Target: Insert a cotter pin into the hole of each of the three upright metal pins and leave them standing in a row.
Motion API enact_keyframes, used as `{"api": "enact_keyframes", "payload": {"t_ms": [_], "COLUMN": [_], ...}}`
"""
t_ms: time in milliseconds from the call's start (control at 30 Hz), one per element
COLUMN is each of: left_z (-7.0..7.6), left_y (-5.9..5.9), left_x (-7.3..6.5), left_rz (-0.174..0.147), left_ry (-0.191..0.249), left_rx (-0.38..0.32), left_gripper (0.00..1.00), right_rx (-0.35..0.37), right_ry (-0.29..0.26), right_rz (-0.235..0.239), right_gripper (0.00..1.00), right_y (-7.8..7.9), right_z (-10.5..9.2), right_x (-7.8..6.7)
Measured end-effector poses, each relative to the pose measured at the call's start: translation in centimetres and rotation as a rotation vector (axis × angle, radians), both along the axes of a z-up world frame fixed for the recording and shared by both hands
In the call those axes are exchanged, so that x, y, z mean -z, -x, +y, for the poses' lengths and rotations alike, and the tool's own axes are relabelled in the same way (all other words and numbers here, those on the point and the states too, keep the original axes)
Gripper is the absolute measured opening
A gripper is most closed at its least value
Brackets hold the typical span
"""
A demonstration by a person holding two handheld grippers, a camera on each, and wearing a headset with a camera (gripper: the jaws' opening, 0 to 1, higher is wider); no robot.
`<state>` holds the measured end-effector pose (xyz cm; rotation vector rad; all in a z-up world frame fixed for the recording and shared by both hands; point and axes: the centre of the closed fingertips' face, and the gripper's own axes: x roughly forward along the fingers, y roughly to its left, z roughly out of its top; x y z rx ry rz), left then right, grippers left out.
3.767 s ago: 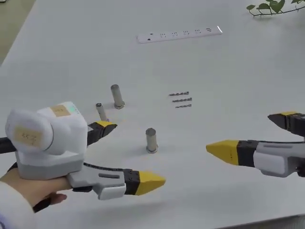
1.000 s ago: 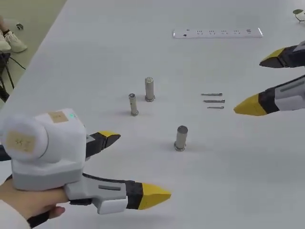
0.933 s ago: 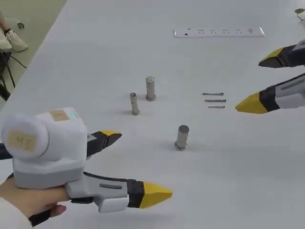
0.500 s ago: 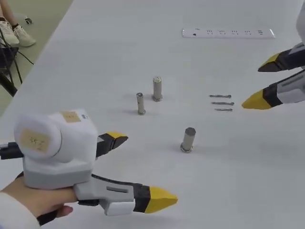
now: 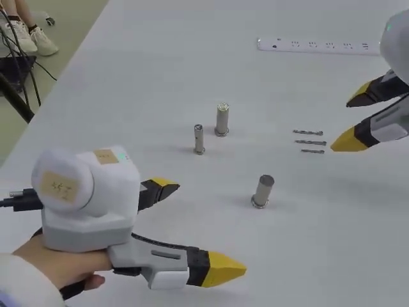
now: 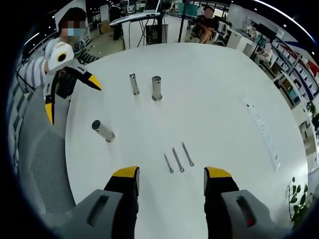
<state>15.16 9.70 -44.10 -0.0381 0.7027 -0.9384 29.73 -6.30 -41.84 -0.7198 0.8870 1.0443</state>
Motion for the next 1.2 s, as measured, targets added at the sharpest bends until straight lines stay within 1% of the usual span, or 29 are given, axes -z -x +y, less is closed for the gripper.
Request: {"api": "enact_keyframes", "payload": {"t_ms": [133,233,333,433,467,500,567,600,633,667,700,867,1033,1200], "left_z": [-0.1,-0.2,-0.2,-0.2,-0.1,-0.1,0.0,0.0,0.0,0.1,0.1,0.1,0.0,-0.1], "left_y": [0.0,0.1,0.1,0.0,0.0,0.1,0.1,0.1,0.1,0.0,0.0,0.0,0.0,0.3], "left_x": [0.1,0.3,0.4,0.5,0.5,0.5,0.5,0.5,0.5,0.5,0.5,0.4,0.3,0.4], "left_rz": [0.004,0.007,0.009,-0.002,-0.003,-0.003,0.000,0.000,0.000,0.000,0.001,0.002,0.002,0.008], "left_ry": [0.001,-0.007,-0.012,-0.034,-0.037,-0.042,-0.047,-0.047,-0.046,-0.045,-0.041,-0.033,-0.027,-0.026], "left_rx": [0.009,0.019,0.025,0.032,0.032,0.035,0.035,0.036,0.034,0.031,0.028,0.025,0.024,0.032], "left_gripper": [0.95,0.95,0.95,0.95,0.95,0.95,0.95,0.95,0.95,0.95,0.95,0.95,0.95,0.95], "right_rx": [-0.028,-0.043,-0.056,-0.069,-0.070,-0.074,-0.075,-0.083,-0.113,-0.120,-0.120,-0.150,-0.175,-0.194], "right_ry": [0.027,0.019,0.030,0.045,0.047,0.052,0.063,0.067,0.072,0.076,0.086,0.126,0.146,0.164], "right_rz": [0.001,0.021,0.030,0.038,0.039,0.045,0.049,0.048,0.046,0.049,0.054,0.066,0.074,0.080], "right_gripper": [0.47,0.45,0.44,0.43,0.43,0.43,0.42,0.42,0.41,0.39,0.37,0.37,0.36,0.32], "right_y": [-0.5,-0.5,-0.8,-1.0,-1.1,-1.5,-1.8,-1.9,-1.8,-1.8,-1.9,-2.0,-2.2,-2.6], "right_z": [0.3,0.8,0.9,1.0,1.0,1.0,1.0,1.1,1.3,1.3,1.3,1.5,1.7,1.8], "right_x": [0.3,0.4,0.8,1.3,1.3,1.7,2.0,2.1,2.3,2.4,2.6,3.4,3.9,4.3]}}
